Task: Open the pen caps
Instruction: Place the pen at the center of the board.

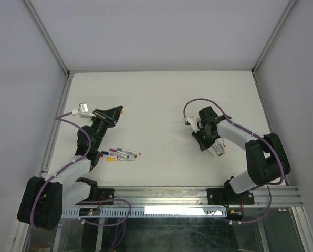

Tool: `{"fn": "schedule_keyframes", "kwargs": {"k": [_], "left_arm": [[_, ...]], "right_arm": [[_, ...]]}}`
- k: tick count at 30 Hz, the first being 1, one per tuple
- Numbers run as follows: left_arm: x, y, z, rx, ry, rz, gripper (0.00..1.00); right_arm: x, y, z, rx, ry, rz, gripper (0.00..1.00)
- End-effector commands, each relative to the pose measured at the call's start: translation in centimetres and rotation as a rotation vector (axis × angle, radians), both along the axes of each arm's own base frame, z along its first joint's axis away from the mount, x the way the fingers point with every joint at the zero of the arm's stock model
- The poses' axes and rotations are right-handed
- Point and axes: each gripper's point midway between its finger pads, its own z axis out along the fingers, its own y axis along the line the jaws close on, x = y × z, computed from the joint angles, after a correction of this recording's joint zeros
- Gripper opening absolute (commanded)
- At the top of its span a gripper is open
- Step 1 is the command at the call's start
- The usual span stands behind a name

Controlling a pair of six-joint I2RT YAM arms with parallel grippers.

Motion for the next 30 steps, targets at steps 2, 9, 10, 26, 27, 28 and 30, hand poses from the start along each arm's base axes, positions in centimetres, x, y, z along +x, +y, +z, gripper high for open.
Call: {"fn": "schedule_keyframes", "kwargs": {"k": [2,9,10,26,27,28,30], "left_arm": [[-2.0,-0.8,0.9,-0.004,-0.027,-0.068,0.0],[-3.1,-2.2,-0.1,-0.006,0.002,-0.126,0.0],[-3.2,-2.6,-0.3,-0.004,0.01,-0.135,0.0],[-3.7,-8.4,-1.4,0.019,0.059,-0.247,0.0],[-3.7,-9.0,-1.8,0.024,0.071,-0.255,0.0],[-3.6,-9.4,-2.3,0.031,0.087,-0.259,0.0],[-3.7,-10.6,-3.3,0.043,0.12,-0.274,0.0]], "right_arm": [[1.5,-2.4,-0.1,-0.065,-0.033,-0.085,0.11],[1.7,-2.9,-0.7,-0.076,-0.013,-0.113,0.17],[1.6,-2.8,-0.6,-0.073,-0.014,-0.112,0.18],[2.0,-2.2,0.3,-0.03,-0.04,-0.113,0.27],[2.2,-2.0,0.7,-0.018,-0.054,-0.112,0.28],[2.4,-1.8,1.2,-0.004,-0.073,-0.112,0.29],[2.8,-1.5,2.1,0.02,-0.108,-0.111,0.33]]}}
